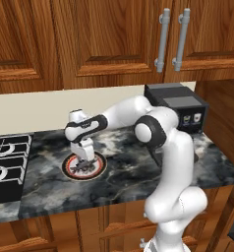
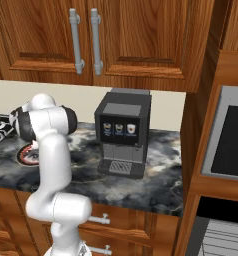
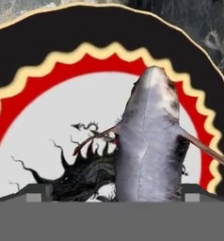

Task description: Place the fish on the rack of the oven, and slide the rack back inside. Close the oven door.

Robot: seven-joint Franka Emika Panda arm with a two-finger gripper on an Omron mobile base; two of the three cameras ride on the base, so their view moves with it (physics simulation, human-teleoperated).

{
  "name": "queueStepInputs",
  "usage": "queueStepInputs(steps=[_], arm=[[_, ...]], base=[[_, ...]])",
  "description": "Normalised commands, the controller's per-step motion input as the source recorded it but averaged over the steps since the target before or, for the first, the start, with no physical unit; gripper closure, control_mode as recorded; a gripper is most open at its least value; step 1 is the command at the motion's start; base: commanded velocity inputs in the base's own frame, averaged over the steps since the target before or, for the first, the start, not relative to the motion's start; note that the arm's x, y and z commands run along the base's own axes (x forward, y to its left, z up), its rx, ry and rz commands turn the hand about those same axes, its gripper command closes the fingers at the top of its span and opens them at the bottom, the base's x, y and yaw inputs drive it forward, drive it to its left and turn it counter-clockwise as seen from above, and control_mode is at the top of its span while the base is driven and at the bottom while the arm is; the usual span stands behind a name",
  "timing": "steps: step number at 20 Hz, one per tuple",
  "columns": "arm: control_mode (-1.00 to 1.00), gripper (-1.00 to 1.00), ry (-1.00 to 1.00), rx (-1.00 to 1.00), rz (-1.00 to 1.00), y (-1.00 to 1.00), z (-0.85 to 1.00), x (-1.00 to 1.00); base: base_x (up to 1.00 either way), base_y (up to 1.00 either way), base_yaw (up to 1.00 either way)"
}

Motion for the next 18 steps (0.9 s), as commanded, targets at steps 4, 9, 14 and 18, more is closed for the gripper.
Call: queueStepInputs(steps=[4, 9, 14, 18], arm=[[-1.00, -1.00, -0.02, -0.02, -0.03, 0.08, -0.54, -0.07], [-1.00, 1.00, -0.17, 0.00, -0.09, -0.02, -0.51, -0.63], [-1.00, 1.00, -0.42, 0.00, -0.20, -0.14, -0.06, -1.00], [-1.00, 1.00, -0.49, 0.00, -0.12, -0.18, 0.43, -1.00]], base=[[0.00, 0.00, 0.00], [0.00, 0.00, 0.00], [0.00, 0.00, 0.00], [0.00, 0.00, 0.00]])
